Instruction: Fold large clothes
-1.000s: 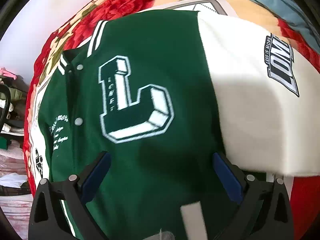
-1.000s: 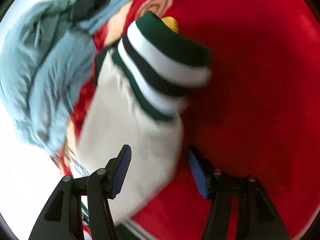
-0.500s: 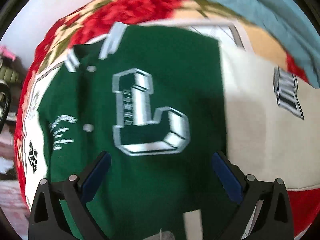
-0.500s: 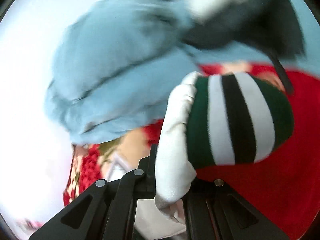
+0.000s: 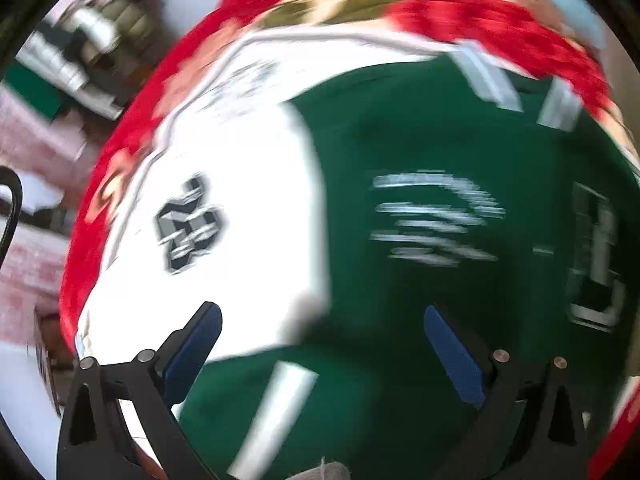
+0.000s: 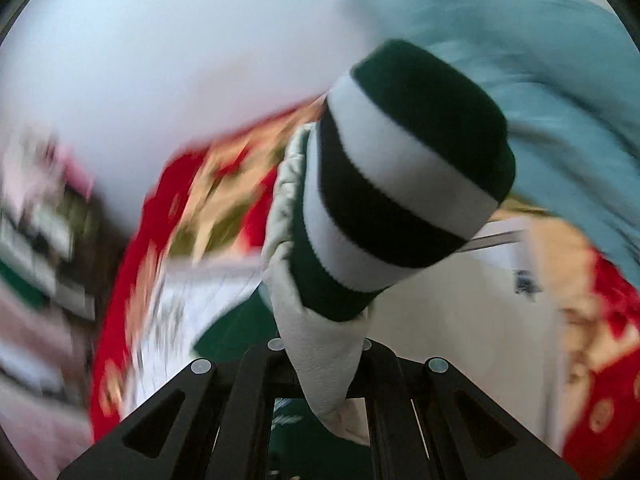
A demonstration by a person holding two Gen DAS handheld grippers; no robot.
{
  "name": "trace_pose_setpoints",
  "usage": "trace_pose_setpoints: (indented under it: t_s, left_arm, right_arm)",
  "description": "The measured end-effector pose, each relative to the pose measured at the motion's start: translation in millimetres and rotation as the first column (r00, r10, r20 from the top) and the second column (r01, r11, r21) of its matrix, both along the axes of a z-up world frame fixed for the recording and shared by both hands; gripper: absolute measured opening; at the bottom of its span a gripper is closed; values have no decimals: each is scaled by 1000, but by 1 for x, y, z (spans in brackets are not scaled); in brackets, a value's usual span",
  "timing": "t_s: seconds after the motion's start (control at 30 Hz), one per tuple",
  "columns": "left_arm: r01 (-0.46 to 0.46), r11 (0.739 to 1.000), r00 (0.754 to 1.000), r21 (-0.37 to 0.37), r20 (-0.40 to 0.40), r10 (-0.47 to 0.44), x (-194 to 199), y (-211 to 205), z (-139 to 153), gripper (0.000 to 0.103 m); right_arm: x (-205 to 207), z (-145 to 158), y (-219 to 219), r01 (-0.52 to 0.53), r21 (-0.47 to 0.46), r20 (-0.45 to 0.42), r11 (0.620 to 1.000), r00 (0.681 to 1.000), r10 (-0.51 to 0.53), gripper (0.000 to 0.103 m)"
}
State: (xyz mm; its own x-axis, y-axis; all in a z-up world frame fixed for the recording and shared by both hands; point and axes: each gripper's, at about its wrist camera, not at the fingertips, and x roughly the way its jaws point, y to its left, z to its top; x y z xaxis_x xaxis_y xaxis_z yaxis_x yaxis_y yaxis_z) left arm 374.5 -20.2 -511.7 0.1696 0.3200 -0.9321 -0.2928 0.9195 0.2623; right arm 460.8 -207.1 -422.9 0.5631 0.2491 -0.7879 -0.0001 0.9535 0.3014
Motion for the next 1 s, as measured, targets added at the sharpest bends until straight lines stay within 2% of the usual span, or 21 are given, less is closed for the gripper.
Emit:
trace_pose_setpoints:
  t_s: [0.1,0.17,0.2,0.23,0.27,0.3,0.33,0.4,0.5,0.57,0.6,0.67,0.73,0.77,0.83,0.87,0.9,0.93,0.97,1.0]
  left_arm:
    - [-54,998,998,35,-25,55,-13,49,-15,103]
    - [-74,996,996,44,-40,76,-20,74,-25,103]
    - [-86,995,995,43,-47,88,-24,86,-29,103]
    - [-98,994,994,36,-50,100,-29,97,-31,103]
    - [-112,994,992,19,-51,113,-36,108,-31,103]
    - [-121,993,991,3,-53,121,-41,115,-28,103]
    - [-139,990,989,-17,-55,138,-48,124,-25,103]
    - [-189,978,981,-87,-58,185,-70,144,-15,103]
    - [-292,934,956,-203,-81,281,-111,176,-5,103]
    - [-376,886,927,-271,-117,358,-140,197,-7,103]
    - [-437,843,899,-315,-139,415,-160,214,-12,103]
    - [-534,768,843,-353,-157,514,-188,241,-26,103]
    - [-616,657,774,-434,-180,607,-210,267,-44,101]
    - [-669,550,709,-500,-207,675,-225,284,-58,101]
    - [-703,408,613,-583,-206,763,-241,306,-72,97]
    - [-710,350,559,-611,-186,808,-247,318,-77,96]
    - [-711,336,533,-618,-162,831,-249,326,-78,95]
    - [-712,346,515,-611,-118,849,-247,334,-76,86]
    - [-722,382,507,-577,-66,859,-242,344,-72,78]
    - [-729,416,512,-543,-29,859,-234,351,-70,67]
  right_arm:
    - [9,-74,99,-186,-128,-110,974,979,172,4]
    - [12,-119,134,-267,-155,-220,951,948,231,4]
    - [11,-146,147,-302,-155,-303,941,921,246,8]
    - [5,-159,156,-319,-129,-353,939,900,258,12]
    - [-1,-166,160,-321,-99,-374,942,889,264,20]
    - [-10,-165,156,-302,-58,-367,952,893,261,33]
    - [-17,-162,150,-288,-17,-364,957,894,263,41]
    - [-35,-147,133,-247,75,-347,966,902,257,71]
    - [-64,-124,105,-193,105,-342,976,914,218,74]
    - [-78,-119,94,-151,113,-376,982,909,182,74]
    - [-85,-118,90,-133,121,-392,984,904,170,74]
    - [-90,-111,96,-112,117,-428,987,891,152,74]
    - [-95,-114,105,-123,95,-448,988,881,153,74]
    - [-95,-115,111,-135,63,-458,989,877,149,74]
    - [-97,-114,113,-153,23,-469,988,871,145,74]
    - [-99,-119,120,-156,6,-469,988,872,140,74]
    - [-100,-123,126,-155,-1,-469,988,873,136,74]
    - [-103,-128,131,-151,0,-470,988,873,134,74]
    - [-104,-132,137,-144,0,-475,990,871,127,74]
    - [-105,-136,141,-136,-1,-480,991,869,119,74]
